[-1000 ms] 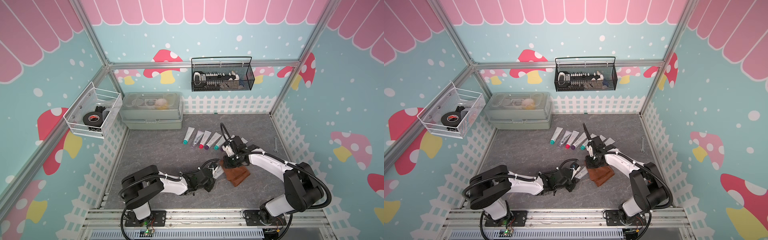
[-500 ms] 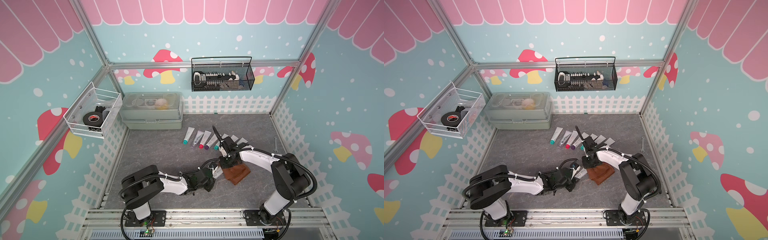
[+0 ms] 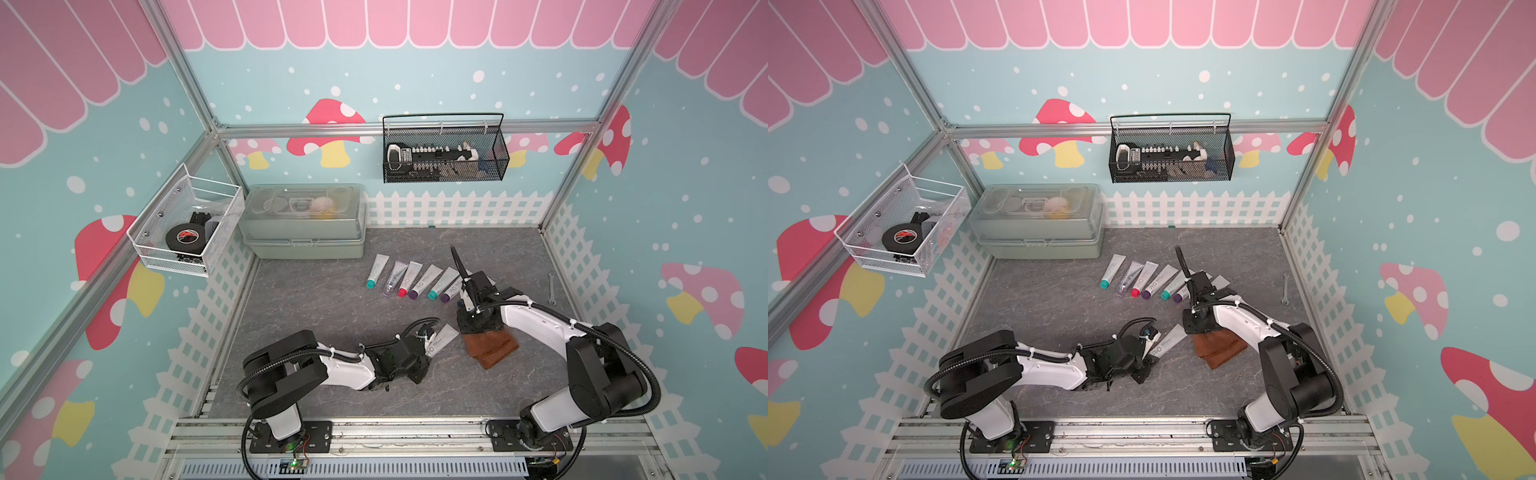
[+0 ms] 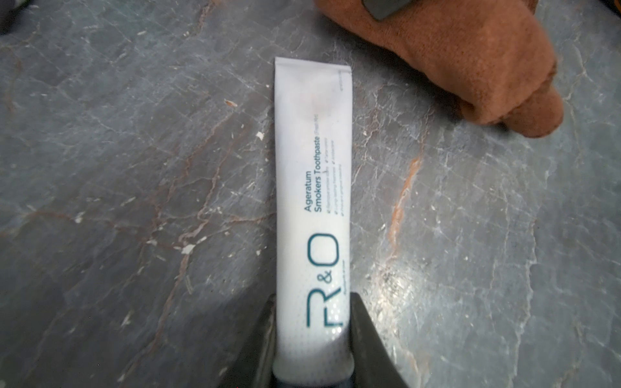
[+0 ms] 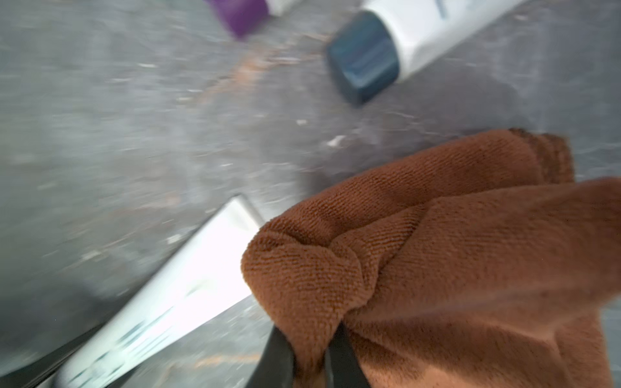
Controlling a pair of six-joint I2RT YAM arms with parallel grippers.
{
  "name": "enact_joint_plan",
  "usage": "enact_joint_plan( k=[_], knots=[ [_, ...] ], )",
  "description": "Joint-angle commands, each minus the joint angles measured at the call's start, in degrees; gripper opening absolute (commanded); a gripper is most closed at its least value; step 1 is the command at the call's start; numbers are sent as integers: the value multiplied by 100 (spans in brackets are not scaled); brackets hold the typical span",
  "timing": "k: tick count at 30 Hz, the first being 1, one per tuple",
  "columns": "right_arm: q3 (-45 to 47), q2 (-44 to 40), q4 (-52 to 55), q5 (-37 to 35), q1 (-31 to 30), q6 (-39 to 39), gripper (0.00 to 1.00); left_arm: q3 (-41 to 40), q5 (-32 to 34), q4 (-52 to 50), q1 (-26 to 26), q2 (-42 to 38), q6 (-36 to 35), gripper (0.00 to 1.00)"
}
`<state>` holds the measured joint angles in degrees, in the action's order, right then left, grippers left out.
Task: Wipe the surface of the toothpaste tube
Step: Wipe the dirt from the toothpaste tube.
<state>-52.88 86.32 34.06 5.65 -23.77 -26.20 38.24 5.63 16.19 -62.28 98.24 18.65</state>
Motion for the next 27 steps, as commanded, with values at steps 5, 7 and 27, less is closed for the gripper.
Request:
enact_joint_plan(
  k=[5,7,27],
  knots=[
    [22,88,-302,1542,-439,-91,11,-85,79,-107,16,-59,2,23],
    [21,273,-309,1495,-524,-96,11,-78,93,-110,15,-60,-3,23],
    [-287,1345,698,-1892,-417,-35,10,-122,95,-99,24,-94,6,23]
  ],
)
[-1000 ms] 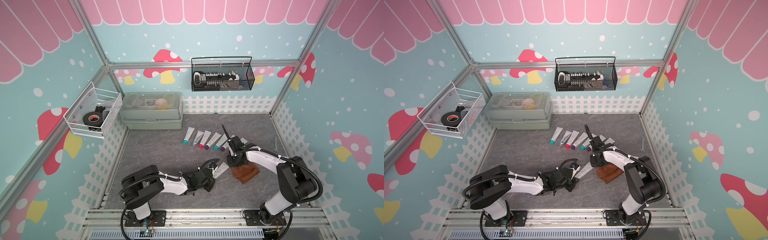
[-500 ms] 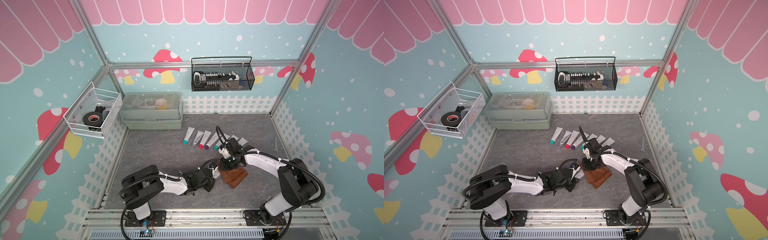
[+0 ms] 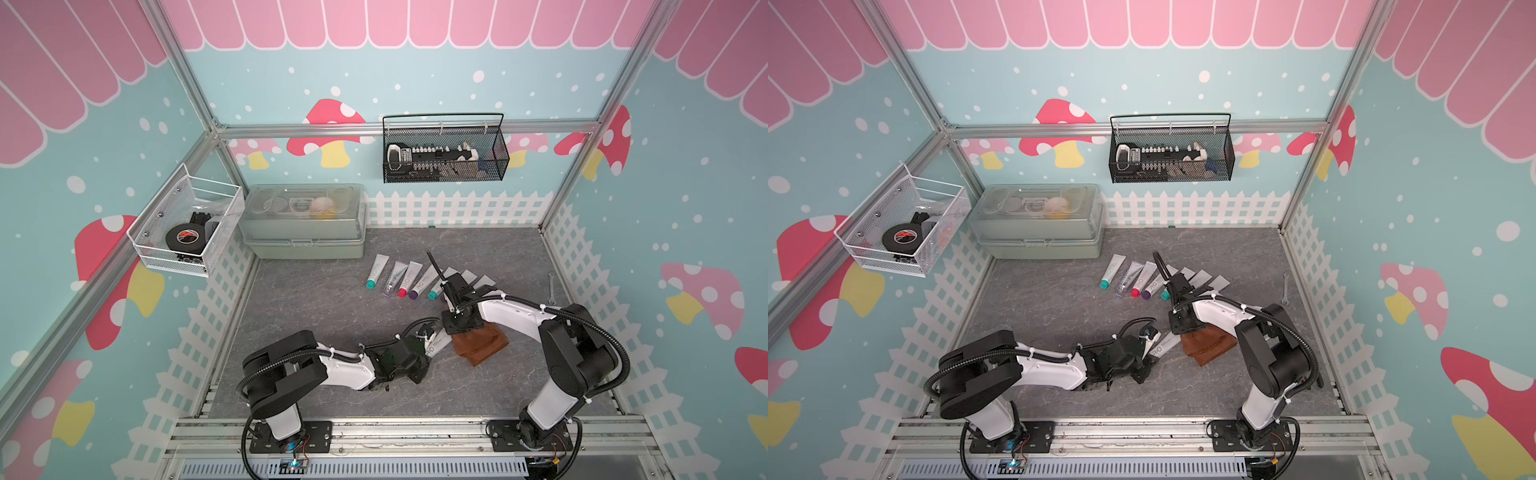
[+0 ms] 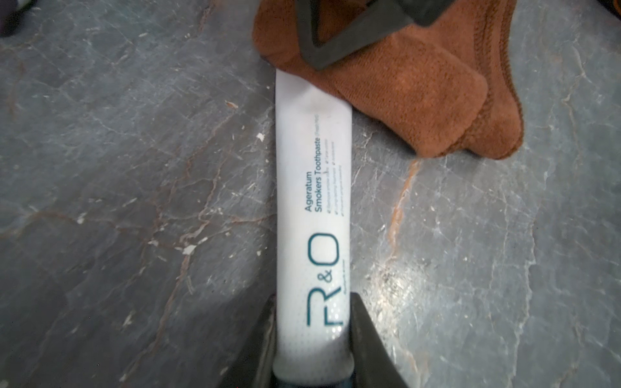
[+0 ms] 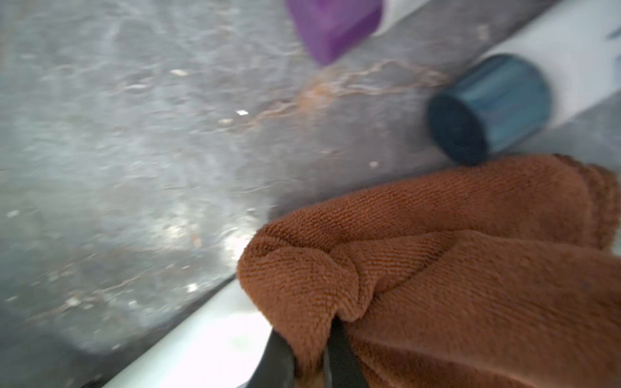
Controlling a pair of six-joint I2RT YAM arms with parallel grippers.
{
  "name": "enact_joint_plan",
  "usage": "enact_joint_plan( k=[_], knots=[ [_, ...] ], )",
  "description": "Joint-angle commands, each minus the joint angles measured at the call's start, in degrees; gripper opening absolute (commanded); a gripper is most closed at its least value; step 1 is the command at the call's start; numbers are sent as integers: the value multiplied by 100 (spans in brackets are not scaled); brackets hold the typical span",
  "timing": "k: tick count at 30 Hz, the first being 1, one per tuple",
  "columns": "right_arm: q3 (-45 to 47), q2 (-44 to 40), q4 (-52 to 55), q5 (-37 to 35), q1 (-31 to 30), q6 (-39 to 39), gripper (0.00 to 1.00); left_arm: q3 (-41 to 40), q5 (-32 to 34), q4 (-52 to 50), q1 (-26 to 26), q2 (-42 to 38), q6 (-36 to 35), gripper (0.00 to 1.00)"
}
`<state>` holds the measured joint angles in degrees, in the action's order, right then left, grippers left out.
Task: Wipe the surface of the toothpaste tube
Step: Wipe the dirt from the toothpaste tube.
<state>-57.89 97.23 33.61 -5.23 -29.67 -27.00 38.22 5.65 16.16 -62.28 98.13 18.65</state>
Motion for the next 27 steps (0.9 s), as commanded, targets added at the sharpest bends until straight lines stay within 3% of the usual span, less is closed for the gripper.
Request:
enact_joint_plan(
  k=[1,9,15,19,25,27],
  knots=[
    [231,161,731,-732,214,50,10,-121,98,-93,23,-89,7,23],
    [677,-1089,12,1841,288,108,11,-111,109,-87,33,-58,5,23],
    [837,-980,-450,2718,-104,-76,11,-96,119,-98,32,-65,4,23],
    [807,-524,-478,2438,-208,-71,11,-107,122,-107,32,-87,2,23],
    [418,195,374,288,-191,59,10,-138,141,-131,34,-151,15,23],
    [384,250,467,-79,-112,33,10,-164,156,-109,40,-186,24,23]
  ],
)
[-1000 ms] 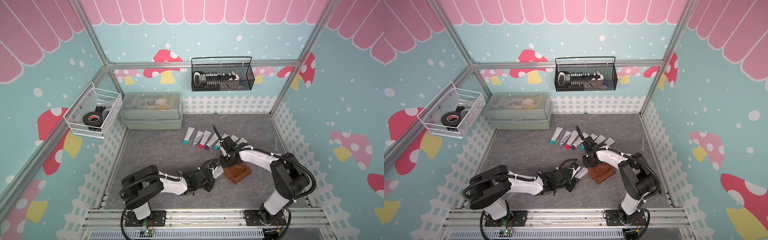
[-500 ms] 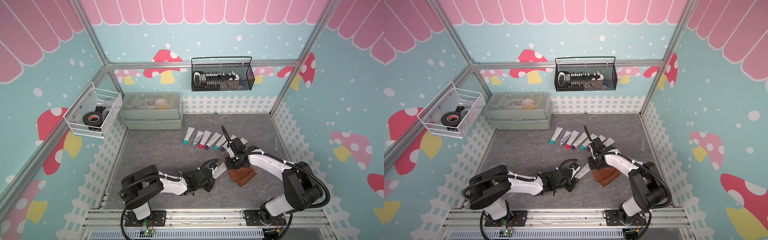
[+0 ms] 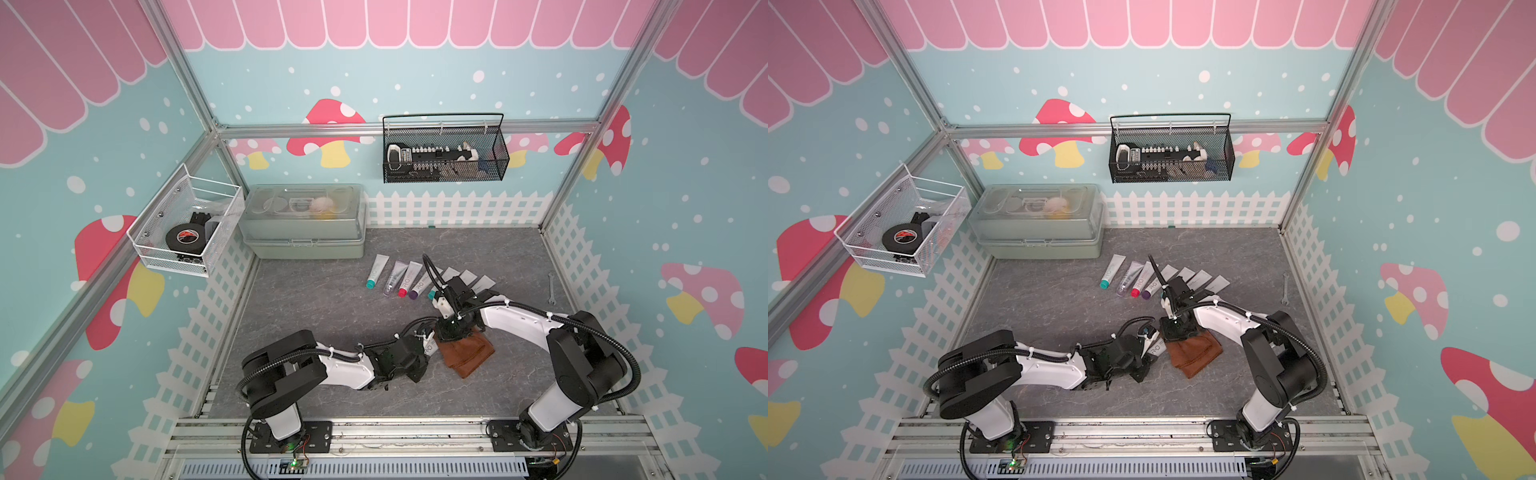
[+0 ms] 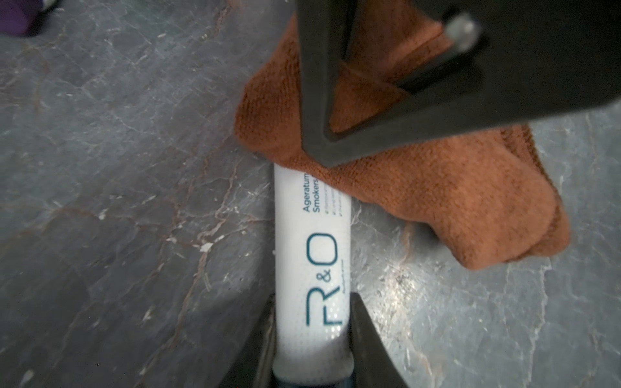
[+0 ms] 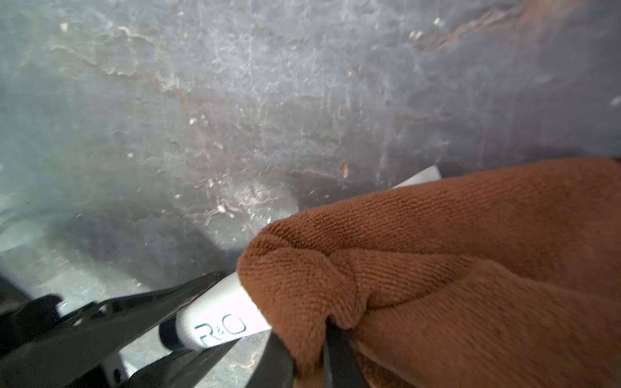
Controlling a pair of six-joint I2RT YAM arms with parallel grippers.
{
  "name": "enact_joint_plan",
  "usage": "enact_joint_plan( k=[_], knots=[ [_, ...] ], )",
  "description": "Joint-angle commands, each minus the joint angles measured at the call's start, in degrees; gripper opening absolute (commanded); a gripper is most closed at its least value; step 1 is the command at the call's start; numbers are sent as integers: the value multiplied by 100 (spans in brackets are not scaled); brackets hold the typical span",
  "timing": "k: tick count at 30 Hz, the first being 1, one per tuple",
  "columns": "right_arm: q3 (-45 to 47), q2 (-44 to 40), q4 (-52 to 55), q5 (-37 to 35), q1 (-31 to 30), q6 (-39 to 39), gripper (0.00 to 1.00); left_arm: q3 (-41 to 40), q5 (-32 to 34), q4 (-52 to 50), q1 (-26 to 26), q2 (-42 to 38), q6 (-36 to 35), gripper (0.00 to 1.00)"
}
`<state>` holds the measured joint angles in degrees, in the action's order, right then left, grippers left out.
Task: Wipe the surface of the toothpaste tube
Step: Wipe the dirt from the toothpaste tube, then pick up the toothpaste from the center of the board, then place the cleaning item at the center of the board.
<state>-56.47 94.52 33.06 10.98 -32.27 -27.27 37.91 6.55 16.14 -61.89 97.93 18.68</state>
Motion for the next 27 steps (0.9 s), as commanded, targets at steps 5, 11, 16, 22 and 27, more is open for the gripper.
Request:
enact_joint_plan(
  k=[5,11,16,22,27],
  knots=[
    [358,111,365,-1659,624,-48,10,-168,75,-162,28,-300,43,23],
    [532,-885,435,-2007,1216,-166,11,-129,275,-404,55,-450,96,23],
    [398,-941,393,-2182,1767,-75,14,-90,640,-703,140,-572,190,21],
    [4,-338,486,-1251,1856,107,50,-126,794,-904,234,-810,281,21],
    [204,-946,547,-1487,1850,31,59,-2,849,-1262,330,-1275,252,22]
  ],
)
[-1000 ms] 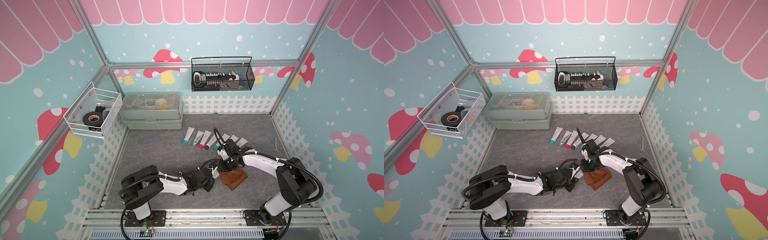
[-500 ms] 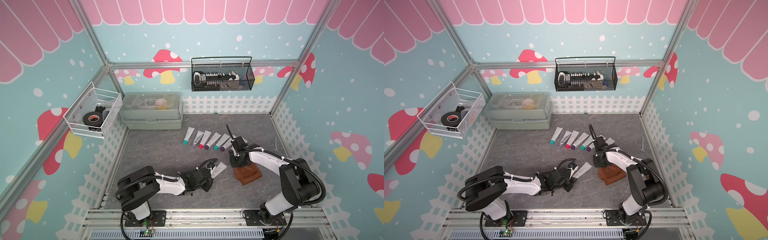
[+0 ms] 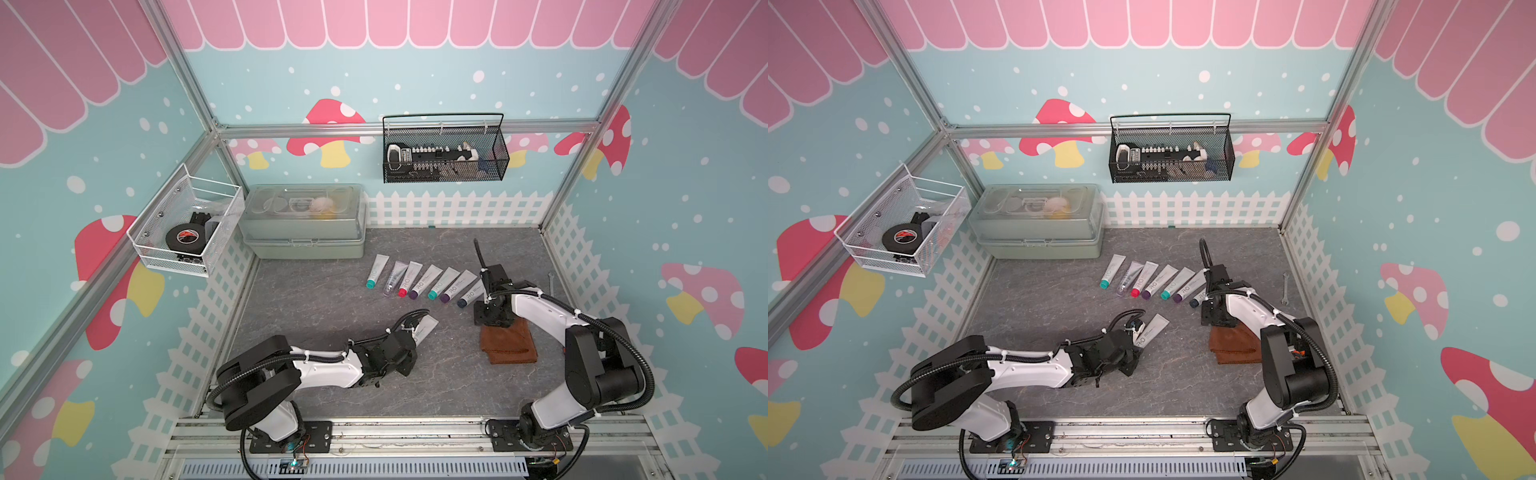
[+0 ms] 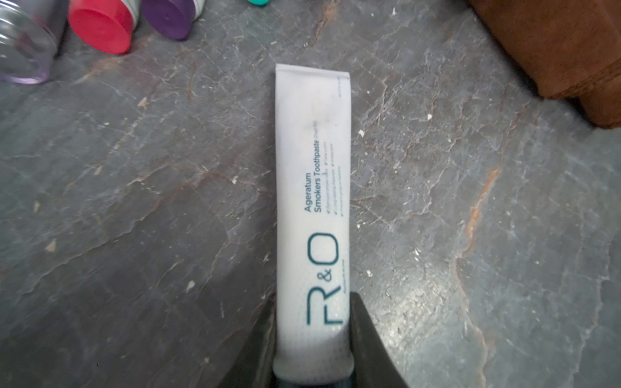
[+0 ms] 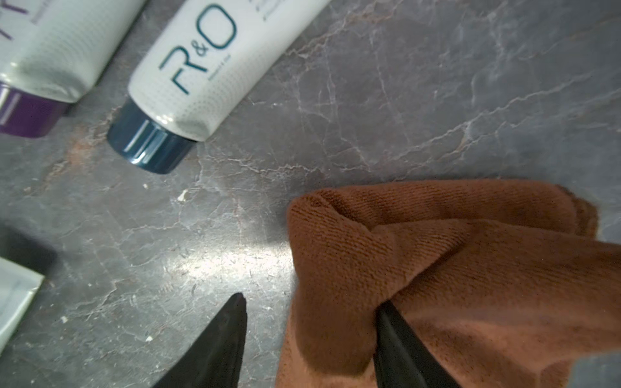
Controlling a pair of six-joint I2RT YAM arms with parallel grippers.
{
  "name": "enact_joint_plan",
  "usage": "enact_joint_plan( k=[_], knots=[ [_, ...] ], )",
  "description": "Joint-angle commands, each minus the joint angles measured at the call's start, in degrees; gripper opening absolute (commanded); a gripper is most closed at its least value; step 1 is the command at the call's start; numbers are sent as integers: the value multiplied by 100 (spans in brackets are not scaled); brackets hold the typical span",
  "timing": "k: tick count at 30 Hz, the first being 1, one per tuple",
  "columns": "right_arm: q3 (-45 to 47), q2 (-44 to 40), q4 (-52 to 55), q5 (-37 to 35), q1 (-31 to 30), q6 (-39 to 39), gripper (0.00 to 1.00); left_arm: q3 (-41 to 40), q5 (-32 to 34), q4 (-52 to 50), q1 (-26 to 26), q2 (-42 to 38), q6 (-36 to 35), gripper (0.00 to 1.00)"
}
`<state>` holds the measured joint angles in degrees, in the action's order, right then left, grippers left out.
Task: Wipe the surface of the toothpaste tube
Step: Place the cleaning item at the center of the board.
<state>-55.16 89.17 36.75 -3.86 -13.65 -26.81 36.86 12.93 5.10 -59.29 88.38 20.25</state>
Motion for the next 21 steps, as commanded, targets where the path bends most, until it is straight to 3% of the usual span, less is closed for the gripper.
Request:
enact_joint_plan(
  k=[1,9,21],
  knots=[
    [88,-525,201,-29,-10,-38,59,142,210,-233,101,-396,87,22],
    [112,-1048,333,32,-15,-52,60,747,378,-992,686,-789,-140,22],
    [451,-1171,84,287,-41,-79,60,1683,-190,-1527,2893,-539,-165,22]
  ],
)
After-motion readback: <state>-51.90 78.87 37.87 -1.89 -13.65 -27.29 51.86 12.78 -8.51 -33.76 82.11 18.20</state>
